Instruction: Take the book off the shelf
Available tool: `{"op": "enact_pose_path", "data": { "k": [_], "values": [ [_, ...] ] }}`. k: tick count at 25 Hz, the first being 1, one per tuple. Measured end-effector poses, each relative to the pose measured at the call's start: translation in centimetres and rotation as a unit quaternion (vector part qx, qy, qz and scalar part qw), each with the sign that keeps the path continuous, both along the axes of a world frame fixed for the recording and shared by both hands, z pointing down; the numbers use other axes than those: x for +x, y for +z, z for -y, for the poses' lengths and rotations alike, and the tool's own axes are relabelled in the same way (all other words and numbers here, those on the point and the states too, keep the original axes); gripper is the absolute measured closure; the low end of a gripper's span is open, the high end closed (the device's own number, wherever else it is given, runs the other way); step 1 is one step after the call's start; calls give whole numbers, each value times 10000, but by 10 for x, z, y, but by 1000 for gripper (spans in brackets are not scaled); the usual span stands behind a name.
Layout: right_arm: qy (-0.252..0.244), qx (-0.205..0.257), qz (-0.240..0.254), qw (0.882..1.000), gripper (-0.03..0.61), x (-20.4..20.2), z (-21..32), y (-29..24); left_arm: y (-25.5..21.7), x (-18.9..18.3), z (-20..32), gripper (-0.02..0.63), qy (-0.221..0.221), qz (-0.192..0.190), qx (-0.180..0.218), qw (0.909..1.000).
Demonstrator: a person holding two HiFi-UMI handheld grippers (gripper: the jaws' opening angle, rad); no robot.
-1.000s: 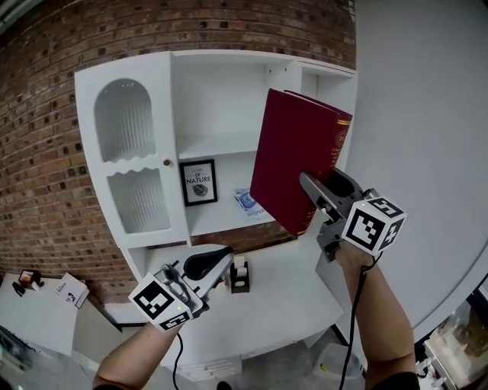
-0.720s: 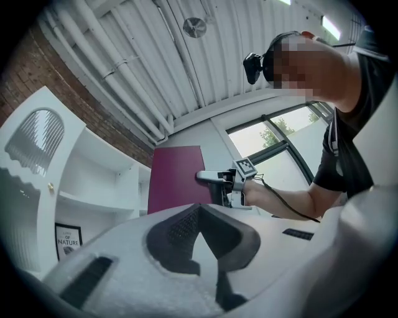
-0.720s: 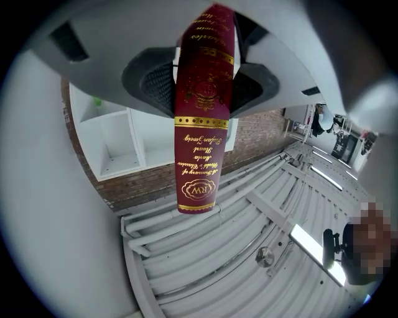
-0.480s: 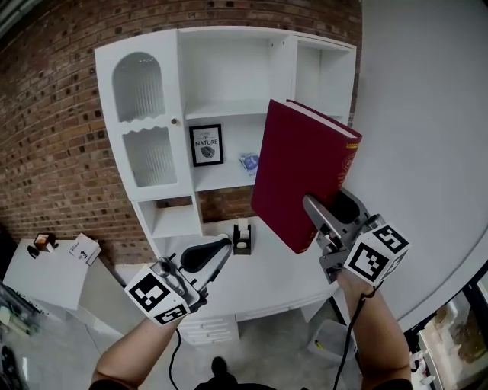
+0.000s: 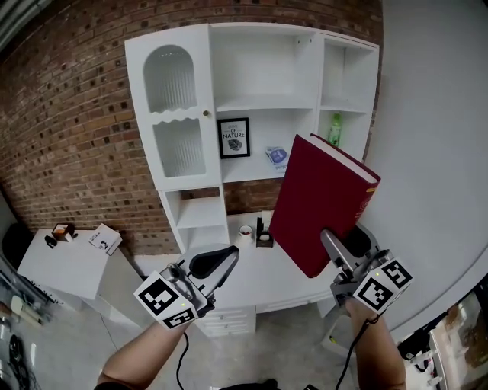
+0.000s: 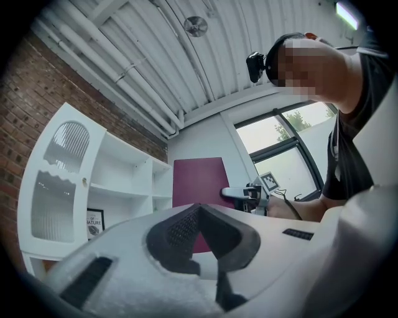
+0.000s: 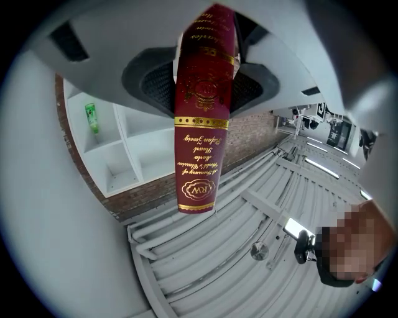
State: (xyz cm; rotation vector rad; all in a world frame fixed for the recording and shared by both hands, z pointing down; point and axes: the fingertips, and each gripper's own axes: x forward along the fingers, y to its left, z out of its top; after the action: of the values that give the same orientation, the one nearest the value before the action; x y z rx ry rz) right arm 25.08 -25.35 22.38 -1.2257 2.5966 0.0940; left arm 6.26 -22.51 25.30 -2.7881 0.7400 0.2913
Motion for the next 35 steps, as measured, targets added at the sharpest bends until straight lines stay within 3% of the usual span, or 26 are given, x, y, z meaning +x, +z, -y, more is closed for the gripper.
{"op": "enact_pose_path", "data": {
  "k": [8, 16, 23, 27, 35],
  "values": [
    [104, 99, -70, 9999, 341, -47, -38, 19, 22, -45, -24, 606, 125, 29, -221, 9997],
    [396, 58, 20, 9992, 341, -93, -94, 51, 34, -88, -79, 606, 655, -113, -259, 9975],
    [445, -94, 26, 9990, 341, -136, -146, 95, 68, -111, -110, 606, 937, -196, -641, 9933],
    [382, -288, -43, 9988, 341, -154, -173, 129, 83, -108, -126, 606, 948, -440, -911, 9903],
    [145, -350, -60, 9993, 341, -151, -240, 156, 110, -60, -191, 606, 786, -293, -869, 9927]
  ]
}}
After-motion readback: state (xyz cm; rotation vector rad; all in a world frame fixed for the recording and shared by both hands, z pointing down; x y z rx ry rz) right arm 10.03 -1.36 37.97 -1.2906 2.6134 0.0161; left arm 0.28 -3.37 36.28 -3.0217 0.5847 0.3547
